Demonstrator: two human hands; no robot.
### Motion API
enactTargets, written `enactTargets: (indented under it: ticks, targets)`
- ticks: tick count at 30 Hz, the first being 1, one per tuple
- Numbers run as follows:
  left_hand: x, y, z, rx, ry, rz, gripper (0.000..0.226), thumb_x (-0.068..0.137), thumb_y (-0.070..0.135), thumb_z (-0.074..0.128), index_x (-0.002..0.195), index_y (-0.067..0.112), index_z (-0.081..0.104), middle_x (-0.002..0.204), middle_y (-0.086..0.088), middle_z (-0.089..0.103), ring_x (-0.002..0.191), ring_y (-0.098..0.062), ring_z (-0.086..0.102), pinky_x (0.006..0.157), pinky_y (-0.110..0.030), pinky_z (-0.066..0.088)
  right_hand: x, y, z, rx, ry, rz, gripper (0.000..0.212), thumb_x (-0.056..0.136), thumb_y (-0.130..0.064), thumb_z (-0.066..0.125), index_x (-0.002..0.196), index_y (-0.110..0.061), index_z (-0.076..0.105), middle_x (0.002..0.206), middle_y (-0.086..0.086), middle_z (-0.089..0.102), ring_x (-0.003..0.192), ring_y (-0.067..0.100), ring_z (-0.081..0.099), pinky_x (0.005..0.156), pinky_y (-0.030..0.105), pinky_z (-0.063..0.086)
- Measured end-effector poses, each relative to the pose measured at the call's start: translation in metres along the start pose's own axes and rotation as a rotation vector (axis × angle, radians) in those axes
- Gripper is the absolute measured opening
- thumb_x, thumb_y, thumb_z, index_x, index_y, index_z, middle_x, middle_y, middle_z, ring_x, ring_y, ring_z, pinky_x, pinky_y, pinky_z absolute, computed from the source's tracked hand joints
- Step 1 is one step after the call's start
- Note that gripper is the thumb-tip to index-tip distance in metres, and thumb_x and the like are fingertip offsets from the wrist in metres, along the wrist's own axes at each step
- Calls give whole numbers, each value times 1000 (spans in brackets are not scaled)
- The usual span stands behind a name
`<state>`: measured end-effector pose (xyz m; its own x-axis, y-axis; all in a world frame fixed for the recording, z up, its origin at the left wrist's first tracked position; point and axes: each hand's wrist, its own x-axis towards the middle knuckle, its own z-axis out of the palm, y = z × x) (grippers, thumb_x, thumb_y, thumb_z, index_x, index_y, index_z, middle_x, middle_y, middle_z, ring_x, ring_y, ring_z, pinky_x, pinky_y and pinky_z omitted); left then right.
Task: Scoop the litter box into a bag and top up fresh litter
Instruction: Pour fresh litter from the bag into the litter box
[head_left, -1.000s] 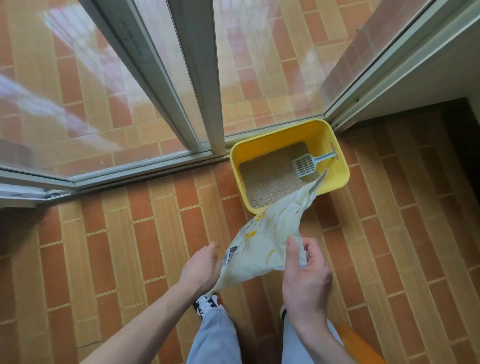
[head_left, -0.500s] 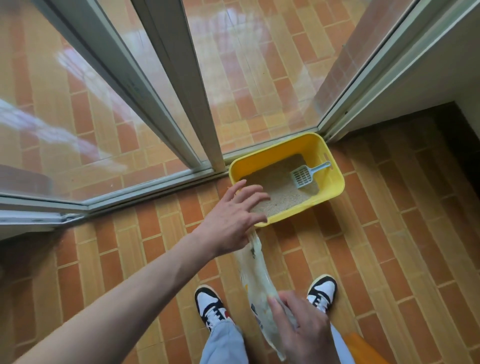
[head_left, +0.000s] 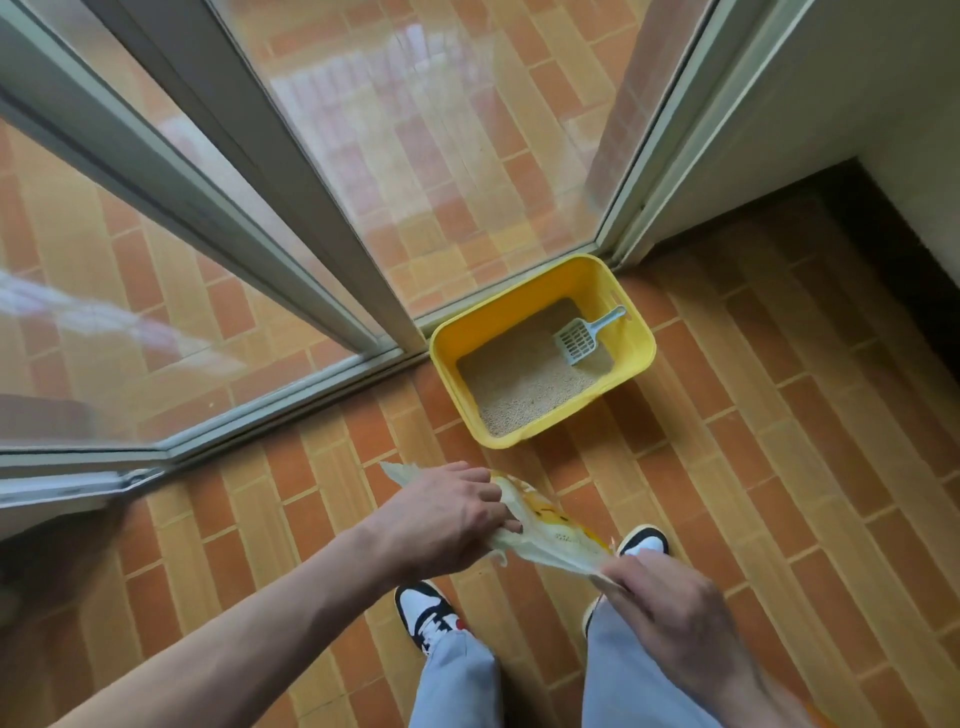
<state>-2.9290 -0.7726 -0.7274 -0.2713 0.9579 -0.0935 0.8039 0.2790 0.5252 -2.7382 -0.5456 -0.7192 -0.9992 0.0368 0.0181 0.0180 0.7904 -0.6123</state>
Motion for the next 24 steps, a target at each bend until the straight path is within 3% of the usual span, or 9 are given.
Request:
enactTargets:
  ticks: [3, 8, 10, 14, 20, 24]
  targets:
    - [22, 24, -6, 7, 34, -16, 23, 103, 32, 52, 88, 26, 69, 83, 11, 69, 77, -14, 52, 73, -18, 28, 12, 17, -31, -121, -1, -81, 23, 100, -26, 56, 89, -16, 72, 74, -8, 56, 62, 14, 49, 63, 15, 31]
    - [74, 53, -11, 41, 36, -35, 24, 102, 33, 52, 85, 25, 67, 83, 9, 69, 75, -14, 46, 72, -29, 44, 10, 41, -68, -278, -14, -90, 19, 101, -25, 55, 90, -18, 69, 71, -8, 51, 62, 13, 43, 54, 24, 33]
    - [95, 65, -13, 48, 5, -47, 27, 103, 38, 47, 89, 26, 67, 84, 9, 68, 77, -14, 43, 74, -33, 47, 6, 48, -86, -329, -51, -40, 9, 96, -30, 63, 98, -22, 65, 80, -9, 52, 69, 12, 44, 57, 24, 36]
    - [137, 99, -10, 59, -64, -35, 33, 102, 39, 40, 89, 26, 68, 86, 10, 69, 79, -15, 46, 77, -35, 47, 7, 45, -111, -353, -73, 80, 28, 87, -47, 66, 105, -25, 64, 101, -5, 56, 84, 16, 53, 71, 28, 42]
    - [201, 132, -12, -13, -64, -93, 22, 92, 23, 59, 70, 20, 63, 68, 5, 62, 73, -18, 46, 61, -28, 36, 13, 79, -132, -362, -92, 197, 26, 84, -36, 77, 99, -26, 57, 80, -10, 54, 69, 14, 49, 59, 22, 32]
    - [242, 146, -9, -7, -64, -106, 19, 94, 25, 64, 77, 20, 70, 73, 5, 64, 80, -16, 49, 63, -33, 48, 11, 110, -163, -358, -119, 195, 32, 85, -39, 76, 104, -26, 54, 73, -9, 60, 63, 16, 58, 50, 25, 35]
